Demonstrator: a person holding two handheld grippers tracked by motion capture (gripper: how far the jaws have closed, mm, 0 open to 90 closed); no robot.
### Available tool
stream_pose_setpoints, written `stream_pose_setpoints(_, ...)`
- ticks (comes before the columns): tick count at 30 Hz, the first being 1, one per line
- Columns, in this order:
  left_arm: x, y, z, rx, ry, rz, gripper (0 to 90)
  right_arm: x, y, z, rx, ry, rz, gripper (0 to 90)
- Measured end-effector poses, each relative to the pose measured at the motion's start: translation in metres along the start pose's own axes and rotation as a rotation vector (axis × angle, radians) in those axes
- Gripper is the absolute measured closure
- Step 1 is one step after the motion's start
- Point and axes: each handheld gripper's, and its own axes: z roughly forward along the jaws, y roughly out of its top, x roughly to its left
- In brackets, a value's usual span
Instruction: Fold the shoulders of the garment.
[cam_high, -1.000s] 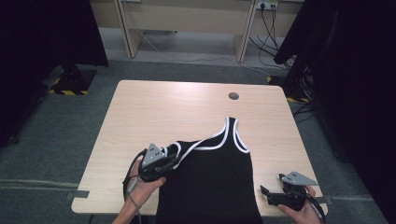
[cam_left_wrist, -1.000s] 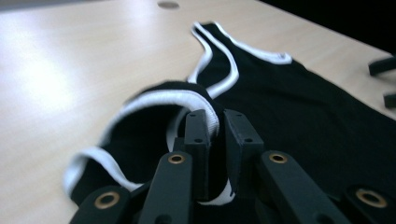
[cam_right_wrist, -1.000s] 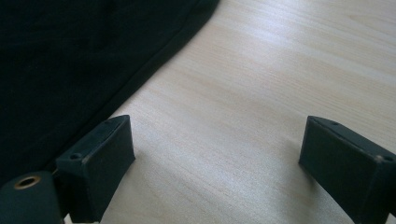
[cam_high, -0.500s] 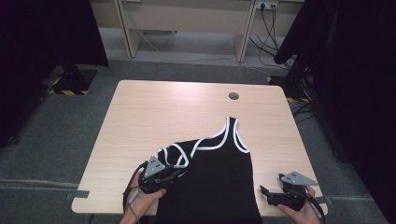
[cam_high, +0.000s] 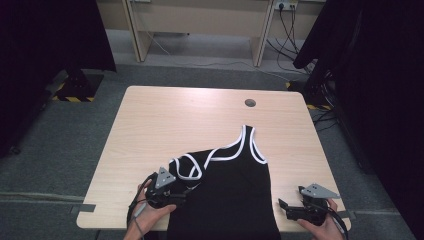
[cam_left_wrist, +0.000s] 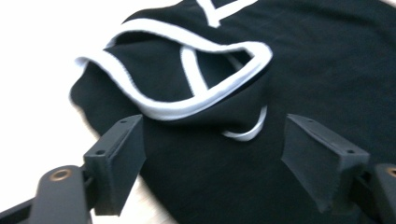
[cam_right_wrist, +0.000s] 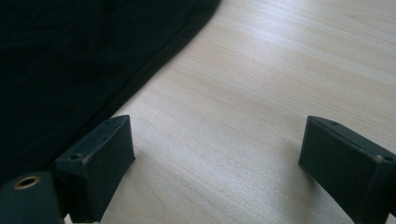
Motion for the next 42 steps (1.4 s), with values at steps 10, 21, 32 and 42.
stream_pose_setpoints(10,0.01,-0.009,0.004,0.069,0.032,0.037,10.1,0.0,0.002,-0.001,0.025,0.007,-0.008,10.6)
stream_pose_setpoints(21,0.012,-0.009,0.006,0.098,0.012,0.054,0.0,-0.002,0.023,-0.005,-0.009,0.045,-0.007,14.4)
stream_pose_setpoints(32,0.012,-0.009,0.006,0.097,0.007,0.055,0.0,-0.012,0.069,0.021,-0.021,0.094,-0.007,14.0)
stream_pose_setpoints(42,0.012,-0.009,0.006,0.097,0.01,0.054,0.0,-0.013,0.106,0.054,-0.017,0.112,-0.033,15.5)
